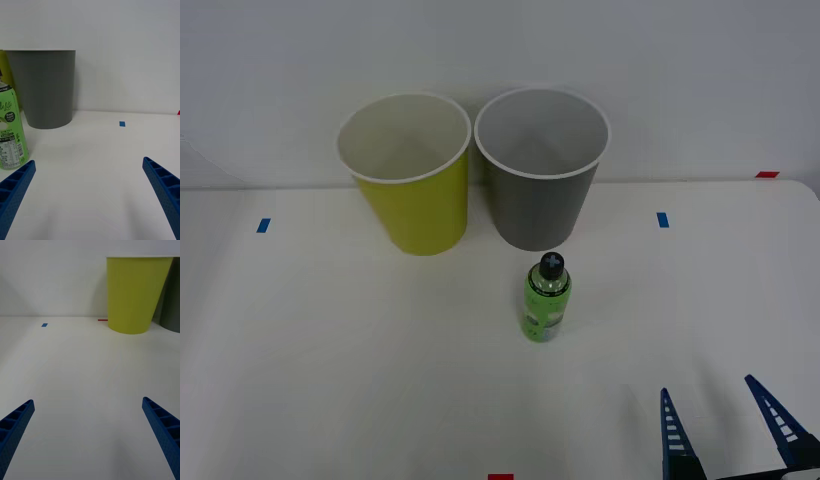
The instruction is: Put cans in the gray bin and PET bottles in the light green bin.
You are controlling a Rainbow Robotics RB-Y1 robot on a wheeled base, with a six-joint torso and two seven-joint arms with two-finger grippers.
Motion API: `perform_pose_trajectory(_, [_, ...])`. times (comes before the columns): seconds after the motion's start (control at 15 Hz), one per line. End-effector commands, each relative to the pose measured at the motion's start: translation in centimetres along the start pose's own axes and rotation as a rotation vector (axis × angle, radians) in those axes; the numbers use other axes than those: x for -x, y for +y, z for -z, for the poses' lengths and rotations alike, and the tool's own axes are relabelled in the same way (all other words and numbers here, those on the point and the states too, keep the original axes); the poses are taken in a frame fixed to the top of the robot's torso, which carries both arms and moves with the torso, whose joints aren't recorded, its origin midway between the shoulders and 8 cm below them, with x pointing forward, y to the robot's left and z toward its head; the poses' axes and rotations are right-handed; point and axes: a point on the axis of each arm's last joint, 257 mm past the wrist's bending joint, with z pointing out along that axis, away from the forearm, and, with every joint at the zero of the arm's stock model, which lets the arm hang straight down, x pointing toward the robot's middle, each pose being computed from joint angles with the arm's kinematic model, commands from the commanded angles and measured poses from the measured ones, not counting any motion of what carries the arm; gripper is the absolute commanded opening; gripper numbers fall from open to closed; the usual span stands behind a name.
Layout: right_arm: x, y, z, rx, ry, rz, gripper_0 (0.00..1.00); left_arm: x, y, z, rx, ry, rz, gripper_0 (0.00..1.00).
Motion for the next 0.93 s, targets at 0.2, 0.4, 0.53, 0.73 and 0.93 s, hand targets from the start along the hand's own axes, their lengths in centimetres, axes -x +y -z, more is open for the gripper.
perform_pose_trajectory(0.2, [-0.4, 4.0, 0.2, 0.09, -0.024, -0.045, 1.0, 0.0, 0.0, 0.0, 0.0, 0.0, 0.0, 1.0])
perform_pose_trajectory(0.4, [0.6, 7.8, -1.2, 0.172, -0.071, -0.029, 1.0, 0.0, 0.0, 0.0, 0.0, 0.0, 0.0, 1.0])
perform_pose_trajectory(0.53, [0.9, 10.4, -2.6, 0.204, -0.076, -0.072, 1.0, 0.0, 0.0, 0.0, 0.0, 0.0, 0.0, 1.0])
perform_pose_trajectory(0.73, [1.1, 12.3, -4.8, 0.229, -0.076, -0.089, 1.0, 0.0, 0.0, 0.0, 0.0, 0.0, 0.0, 1.0])
perform_pose_trajectory(0.93, [0.7, 12.8, -6.9, 0.228, -0.061, -0.09, 1.0, 0.0, 0.0, 0.0, 0.0, 0.0, 0.0, 1.0])
